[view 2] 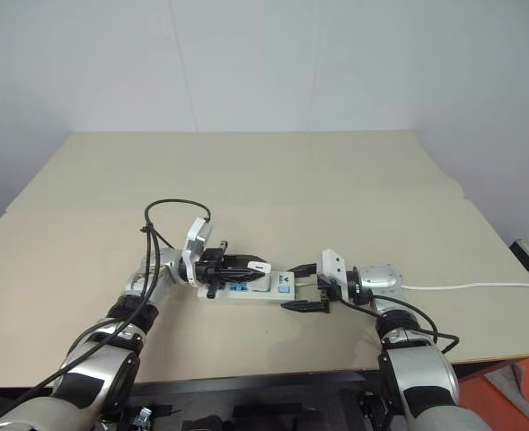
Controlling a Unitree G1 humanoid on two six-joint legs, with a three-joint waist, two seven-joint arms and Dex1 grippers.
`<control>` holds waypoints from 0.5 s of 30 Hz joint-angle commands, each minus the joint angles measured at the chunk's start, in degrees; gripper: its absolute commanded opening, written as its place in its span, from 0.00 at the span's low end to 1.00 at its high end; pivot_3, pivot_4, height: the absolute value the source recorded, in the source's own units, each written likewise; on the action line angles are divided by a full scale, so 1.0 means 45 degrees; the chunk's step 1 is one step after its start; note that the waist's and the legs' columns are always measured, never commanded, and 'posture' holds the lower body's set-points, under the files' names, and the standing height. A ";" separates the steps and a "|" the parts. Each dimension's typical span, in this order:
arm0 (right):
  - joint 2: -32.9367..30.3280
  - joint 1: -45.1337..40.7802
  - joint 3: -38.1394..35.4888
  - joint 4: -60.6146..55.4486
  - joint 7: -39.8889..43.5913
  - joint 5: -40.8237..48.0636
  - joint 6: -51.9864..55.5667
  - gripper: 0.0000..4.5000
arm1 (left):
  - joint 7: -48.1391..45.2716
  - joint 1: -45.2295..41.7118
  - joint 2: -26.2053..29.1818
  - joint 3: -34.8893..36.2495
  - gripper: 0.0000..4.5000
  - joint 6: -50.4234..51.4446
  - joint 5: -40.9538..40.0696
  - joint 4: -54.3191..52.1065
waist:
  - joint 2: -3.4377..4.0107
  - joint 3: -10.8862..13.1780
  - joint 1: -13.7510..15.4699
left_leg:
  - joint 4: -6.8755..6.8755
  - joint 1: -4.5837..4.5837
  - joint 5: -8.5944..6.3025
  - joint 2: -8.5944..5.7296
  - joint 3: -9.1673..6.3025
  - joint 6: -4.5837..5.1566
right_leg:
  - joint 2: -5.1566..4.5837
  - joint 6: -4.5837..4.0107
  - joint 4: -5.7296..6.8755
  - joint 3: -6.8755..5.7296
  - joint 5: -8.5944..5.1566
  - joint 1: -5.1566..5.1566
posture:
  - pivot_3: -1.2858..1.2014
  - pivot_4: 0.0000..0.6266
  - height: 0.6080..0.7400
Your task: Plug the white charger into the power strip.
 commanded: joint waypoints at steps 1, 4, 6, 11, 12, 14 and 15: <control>0.0093 0.0370 0.0451 -0.0013 0.0233 -0.0339 -0.0075 0.76 | -0.0091 -0.0149 -0.0130 0.0215 0.22 -0.0426 0.0264 0.0238 | 0.0000 0.0000 0.0002 | 0.0000 0.0000 0.0000 -0.0001 0.0001 0.0000 | -0.0001 0.0000 0.0000 0.0000 0.0000 0.0000 | 0.52 0.24 1.00; 0.0100 0.0386 0.0450 -0.0032 0.0219 -0.0332 -0.0073 0.76 | -0.0091 -0.0185 -0.0214 0.0345 0.22 -0.0452 0.0323 0.0397 | 0.0000 0.0000 0.0004 | 0.0000 0.0002 0.0000 -0.0001 0.0001 0.0000 | 0.0000 0.0000 -0.0001 0.0001 0.0000 0.0001 | 0.52 0.24 1.00; 0.0105 0.0399 0.0452 -0.0042 0.0211 -0.0330 -0.0082 0.76 | -0.0091 -0.0189 -0.0233 0.0333 0.22 -0.0522 0.0395 0.0460 | 0.0000 0.0000 0.0004 | 0.0000 0.0002 0.0000 -0.0001 0.0001 0.0000 | 0.0000 0.0000 -0.0001 0.0000 0.0000 0.0001 | 0.52 0.24 1.00; 0.0110 0.0406 0.0451 -0.0066 0.0194 -0.0319 -0.0077 0.76 | -0.0090 -0.0231 -0.0369 0.0436 0.22 -0.0817 0.0696 0.0837 | 0.0000 -0.0001 0.0009 | 0.0000 0.0005 -0.0001 -0.0001 0.0000 0.0001 | -0.0001 0.0000 -0.0002 0.0000 0.0000 0.0004 | 0.52 0.24 1.00; 0.0111 0.0406 0.0452 -0.0067 0.0193 -0.0319 -0.0077 0.76 | -0.0091 -0.0245 -0.0406 0.0488 0.22 -0.0864 0.0753 0.0909 | 0.0000 -0.0001 0.0008 | 0.0000 0.0005 -0.0001 -0.0001 0.0001 0.0001 | 0.0000 0.0000 -0.0002 0.0000 0.0000 0.0004 | 0.52 0.24 1.00; 0.0116 0.0416 0.0450 -0.0087 0.0186 -0.0310 -0.0067 0.76 | -0.0091 -0.0255 -0.0493 0.0591 0.22 -0.0858 0.0791 0.0999 | 0.0000 -0.0001 -0.0006 | 0.0000 0.0007 -0.0001 -0.0001 0.0001 0.0002 | 0.0000 0.0000 -0.0002 0.0000 0.0000 0.0004 | 0.52 0.24 1.00; 0.0115 0.0421 0.0453 -0.0095 0.0179 -0.0314 -0.0065 0.76 | -0.0091 -0.0262 -0.0532 0.0617 0.22 -0.0899 0.0833 0.1049 | 0.0000 -0.0001 -0.0005 | -0.0001 0.0007 -0.0001 0.0000 0.0001 0.0002 | 0.0001 0.0000 -0.0002 0.0001 0.0000 0.0004 | 0.52 0.24 1.00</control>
